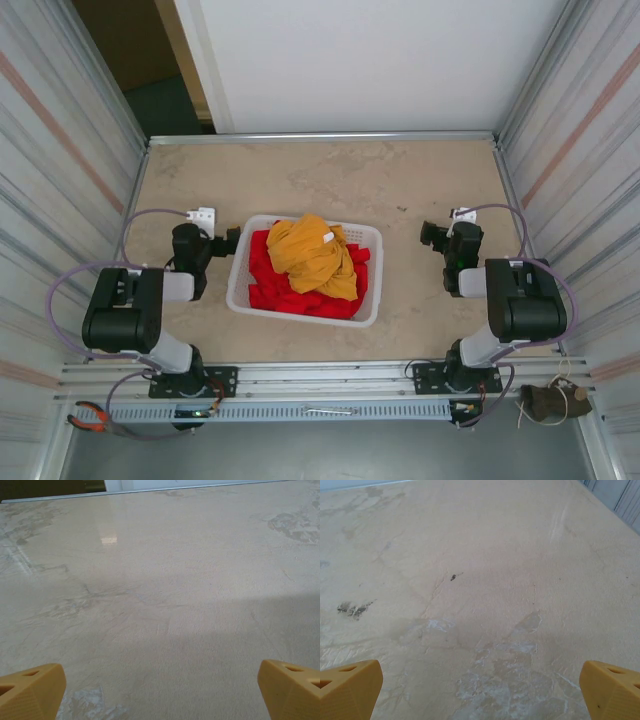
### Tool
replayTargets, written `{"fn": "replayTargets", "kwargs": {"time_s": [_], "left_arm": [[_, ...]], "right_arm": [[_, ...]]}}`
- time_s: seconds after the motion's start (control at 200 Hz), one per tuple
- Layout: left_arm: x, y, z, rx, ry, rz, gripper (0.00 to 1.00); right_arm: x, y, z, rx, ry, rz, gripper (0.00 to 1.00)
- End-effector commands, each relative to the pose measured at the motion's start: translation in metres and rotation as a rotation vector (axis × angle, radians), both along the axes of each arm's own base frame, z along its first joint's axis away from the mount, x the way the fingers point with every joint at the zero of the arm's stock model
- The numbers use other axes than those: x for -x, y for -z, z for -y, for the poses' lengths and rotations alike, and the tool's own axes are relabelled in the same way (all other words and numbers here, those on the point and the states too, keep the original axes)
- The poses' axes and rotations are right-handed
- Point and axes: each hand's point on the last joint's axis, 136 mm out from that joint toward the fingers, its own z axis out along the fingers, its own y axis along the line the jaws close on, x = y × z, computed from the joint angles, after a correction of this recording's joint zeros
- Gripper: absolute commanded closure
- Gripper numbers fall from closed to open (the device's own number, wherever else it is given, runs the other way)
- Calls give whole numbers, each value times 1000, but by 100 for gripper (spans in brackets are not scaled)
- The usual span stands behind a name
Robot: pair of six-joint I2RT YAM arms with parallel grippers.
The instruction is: Fold the inside-out t-shirt
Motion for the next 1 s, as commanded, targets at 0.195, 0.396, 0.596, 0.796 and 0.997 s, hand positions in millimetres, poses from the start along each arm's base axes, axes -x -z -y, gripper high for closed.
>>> {"fn": "replayTargets", "kwargs": {"time_s": [0.195,0.396,0.596,0.796,0.997], "left_arm": [[-7,-7,-2,35,28,3,1],[-8,-7,-3,31,26,0,1],[-8,-6,-3,20,18,-2,1],[-8,-7,-2,18,19,-1,1],[-7,-18,-3,44,38,43,2]], "right_arm": [[-6,-14,2,10,6,43,1],[-7,-13,3,-5,-1,37,1],[-6,-12,3,-8,-2,38,1],[-7,-13,3,-6,-3,38,1],[-6,-15,2,-5,-6,49,1]]}}
